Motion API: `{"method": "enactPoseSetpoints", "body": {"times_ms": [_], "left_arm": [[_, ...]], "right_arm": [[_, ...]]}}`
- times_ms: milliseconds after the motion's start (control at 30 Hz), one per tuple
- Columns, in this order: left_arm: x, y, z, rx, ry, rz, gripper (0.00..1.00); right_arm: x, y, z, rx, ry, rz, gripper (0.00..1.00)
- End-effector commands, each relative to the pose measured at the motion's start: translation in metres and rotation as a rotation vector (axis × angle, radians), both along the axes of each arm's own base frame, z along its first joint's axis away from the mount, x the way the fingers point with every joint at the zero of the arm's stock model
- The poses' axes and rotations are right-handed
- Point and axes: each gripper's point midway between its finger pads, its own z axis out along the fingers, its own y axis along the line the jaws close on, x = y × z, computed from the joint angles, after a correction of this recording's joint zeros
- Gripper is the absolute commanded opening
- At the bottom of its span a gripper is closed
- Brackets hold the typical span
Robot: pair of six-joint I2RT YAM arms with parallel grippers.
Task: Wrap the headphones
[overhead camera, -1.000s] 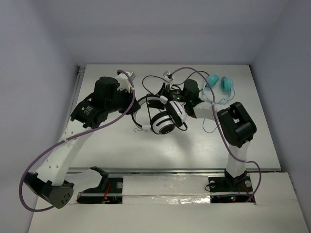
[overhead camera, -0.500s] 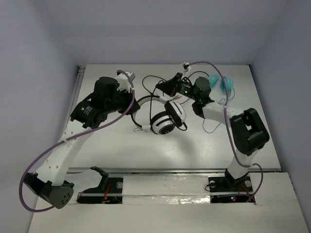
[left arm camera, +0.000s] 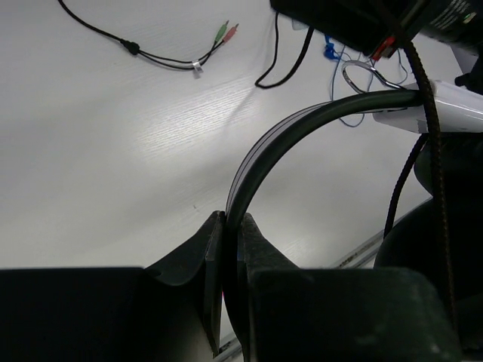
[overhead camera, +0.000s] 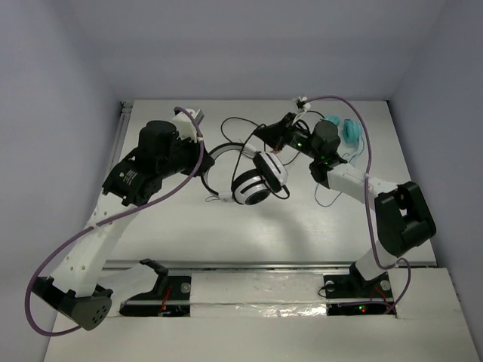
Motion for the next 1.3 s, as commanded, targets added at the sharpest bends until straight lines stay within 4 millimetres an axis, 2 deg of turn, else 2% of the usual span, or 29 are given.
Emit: {"method": "enactPoseSetpoints", "body": {"times_ms": [0, 133, 267, 333, 433, 533, 567, 600, 667, 767, 800, 833, 900, 1000, 1033, 1067, 1100, 1133, 1167, 1200, 1233, 1267], "left_arm": [[0.003, -0.014, 0.070, -0.169, -0.166, -0.025, 0.00], [0.009, -0.013, 0.086, -0.194, -0.198, 0.006, 0.00], [0.019, 0.006, 0.102, -0.165, -0.243, 0.117, 0.00], [0.020, 0.008, 0.115, -0.169, -0.268, 0.129, 0.00], [0.032, 0.018, 0.116, -0.128, -0.274, 0.197, 0.00], [0.042, 0.027, 0.118, -0.108, -0.292, 0.269, 0.00], [0.047, 0.029, 0.121, -0.112, -0.306, 0.293, 0.00], [0.049, 0.030, 0.123, -0.118, -0.311, 0.306, 0.00], [0.055, 0.035, 0.132, -0.152, -0.330, 0.354, 0.00], [0.062, 0.037, 0.147, -0.215, -0.363, 0.385, 0.00], [0.064, 0.036, 0.147, -0.217, -0.366, 0.386, 0.00], [0.069, 0.039, 0.150, -0.222, -0.371, 0.408, 0.00], [0.072, 0.039, 0.151, -0.226, -0.373, 0.418, 0.00], [0.084, 0.048, 0.151, -0.240, -0.374, 0.471, 0.00], [0.085, 0.047, 0.151, -0.250, -0.373, 0.471, 0.00], [0.091, 0.050, 0.148, -0.249, -0.373, 0.494, 0.00], [0.092, 0.051, 0.146, -0.253, -0.370, 0.507, 0.00], [0.096, 0.056, 0.142, -0.244, -0.368, 0.531, 0.00], [0.100, 0.062, 0.140, -0.233, -0.374, 0.566, 0.00], [0.103, 0.068, 0.137, -0.219, -0.377, 0.592, 0.00], [0.105, 0.072, 0.134, -0.205, -0.377, 0.610, 0.00], [0.109, 0.081, 0.129, -0.185, -0.378, 0.651, 0.00]], "right_arm": [[-0.034, 0.023, -0.024, -0.091, 0.003, 0.206, 0.00], [-0.057, 0.037, -0.034, -0.119, 0.002, 0.384, 0.00], [-0.089, 0.054, -0.042, -0.135, 0.007, 0.576, 0.00], [-0.097, 0.061, -0.048, -0.149, 0.019, 0.621, 0.00], [-0.112, 0.073, -0.053, -0.155, 0.025, 0.687, 0.02], [-0.122, 0.078, -0.056, -0.135, 0.034, 0.704, 0.12], [-0.126, 0.081, -0.059, -0.125, 0.041, 0.713, 0.18], [-0.130, 0.079, -0.066, -0.109, 0.100, 0.716, 0.21], [-0.133, 0.078, -0.060, -0.056, 0.066, 0.713, 0.26], [-0.154, 0.068, -0.060, 0.074, 0.113, 0.761, 0.30], [-0.155, 0.069, -0.066, 0.087, 0.206, 0.773, 0.31], [-0.165, 0.062, -0.059, 0.133, 0.131, 0.793, 0.32], [-0.172, 0.056, -0.060, 0.196, 0.198, 0.803, 0.32], [-0.175, 0.061, -0.079, 0.203, 0.273, 0.765, 0.34], [-0.174, 0.061, -0.079, 0.197, 0.277, 0.750, 0.34], [-0.182, 0.066, -0.084, 0.179, 0.297, 0.752, 0.35], [-0.182, 0.070, -0.087, 0.155, 0.264, 0.730, 0.35], [-0.176, 0.074, -0.097, 0.124, 0.336, 0.683, 0.35], [-0.179, 0.074, -0.088, 0.106, 0.311, 0.663, 0.35], [-0.182, 0.079, -0.089, 0.061, 0.242, 0.646, 0.34], [-0.178, 0.082, -0.107, -0.006, 0.335, 0.588, 0.33], [-0.183, 0.082, -0.095, -0.027, 0.291, 0.576, 0.31]]}}
